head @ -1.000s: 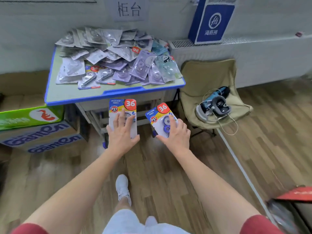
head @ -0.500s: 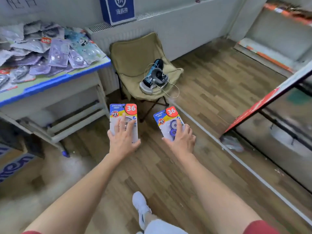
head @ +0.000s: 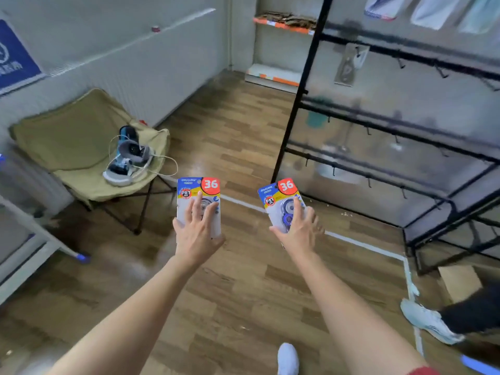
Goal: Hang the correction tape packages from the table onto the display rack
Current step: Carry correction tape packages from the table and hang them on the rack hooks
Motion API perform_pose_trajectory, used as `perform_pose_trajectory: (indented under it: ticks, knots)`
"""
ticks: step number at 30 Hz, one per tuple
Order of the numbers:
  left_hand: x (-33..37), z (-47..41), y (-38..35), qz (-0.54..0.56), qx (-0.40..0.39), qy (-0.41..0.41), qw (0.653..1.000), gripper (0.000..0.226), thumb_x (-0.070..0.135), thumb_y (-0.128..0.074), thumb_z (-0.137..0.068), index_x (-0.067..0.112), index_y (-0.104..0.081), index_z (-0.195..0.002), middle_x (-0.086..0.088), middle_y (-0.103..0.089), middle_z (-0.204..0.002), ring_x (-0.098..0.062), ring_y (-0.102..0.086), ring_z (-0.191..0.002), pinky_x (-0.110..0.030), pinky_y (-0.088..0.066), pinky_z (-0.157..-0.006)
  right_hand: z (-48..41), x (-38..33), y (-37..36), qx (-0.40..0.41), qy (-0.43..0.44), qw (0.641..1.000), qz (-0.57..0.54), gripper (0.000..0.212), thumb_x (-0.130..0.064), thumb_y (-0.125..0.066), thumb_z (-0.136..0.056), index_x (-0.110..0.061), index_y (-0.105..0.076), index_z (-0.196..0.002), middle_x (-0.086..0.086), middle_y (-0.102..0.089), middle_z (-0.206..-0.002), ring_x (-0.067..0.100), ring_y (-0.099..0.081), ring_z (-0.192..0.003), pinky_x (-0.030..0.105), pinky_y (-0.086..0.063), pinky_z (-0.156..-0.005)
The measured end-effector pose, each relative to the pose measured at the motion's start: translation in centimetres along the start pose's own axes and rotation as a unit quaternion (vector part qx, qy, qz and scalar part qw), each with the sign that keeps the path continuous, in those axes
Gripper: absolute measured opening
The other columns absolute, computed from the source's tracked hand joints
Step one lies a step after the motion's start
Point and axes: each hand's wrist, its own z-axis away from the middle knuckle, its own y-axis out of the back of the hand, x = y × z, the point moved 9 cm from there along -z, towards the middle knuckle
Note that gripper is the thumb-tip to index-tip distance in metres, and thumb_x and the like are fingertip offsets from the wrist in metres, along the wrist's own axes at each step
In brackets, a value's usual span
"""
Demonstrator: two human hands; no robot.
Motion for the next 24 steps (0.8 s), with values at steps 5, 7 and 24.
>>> perform_pose_trajectory:
  ticks: [5,7,24]
  knots:
    - [12.8,-6.5,-2.0,0.011,0.006,-0.051,0.999,0.072,0.041,-0.060,-0.080,0.030,-0.028,-0.143,-0.004,-0.002,-0.158,-0.022,-0.008,-0.142,-0.044,-0.027,-0.098,-7.8,10.1,5.7,0.054,-0.049,0.997,-0.027,0.099,-0.057,-0.069,-0.072,-0.022,-0.019,-0.150,0.013,-0.037,-0.128,0.032,-0.043,-0.113,0.039,-0.035,-0.092]
    - [18.0,-8.9,-2.4,0.025,0.016,-0.069,0.997,0.071,0.041,-0.060,-0.080,0.030,-0.029,-0.143,-0.003,-0.002,-0.158,-0.022,-0.007,-0.143,-0.046,-0.027,-0.101,-11.1,13.7,8.2,0.074,-0.059,0.995,-0.025,0.099,-0.057,-0.068,-0.072,-0.022,-0.018,-0.150,0.013,-0.037,-0.129,0.032,-0.043,-0.114,0.039,-0.036,-0.091]
    - [40.0,-31.5,0.5,0.039,0.105,-0.185,0.976,0.071,0.039,-0.060,-0.082,0.029,-0.028,-0.145,-0.004,0.001,-0.159,-0.021,0.001,-0.144,-0.048,-0.020,-0.106,-34.7,23.4,20.5,0.200,-0.066,0.978,-0.006,0.100,-0.066,-0.062,-0.074,-0.021,-0.015,-0.150,0.013,-0.039,-0.130,0.030,-0.044,-0.115,0.040,-0.040,-0.090]
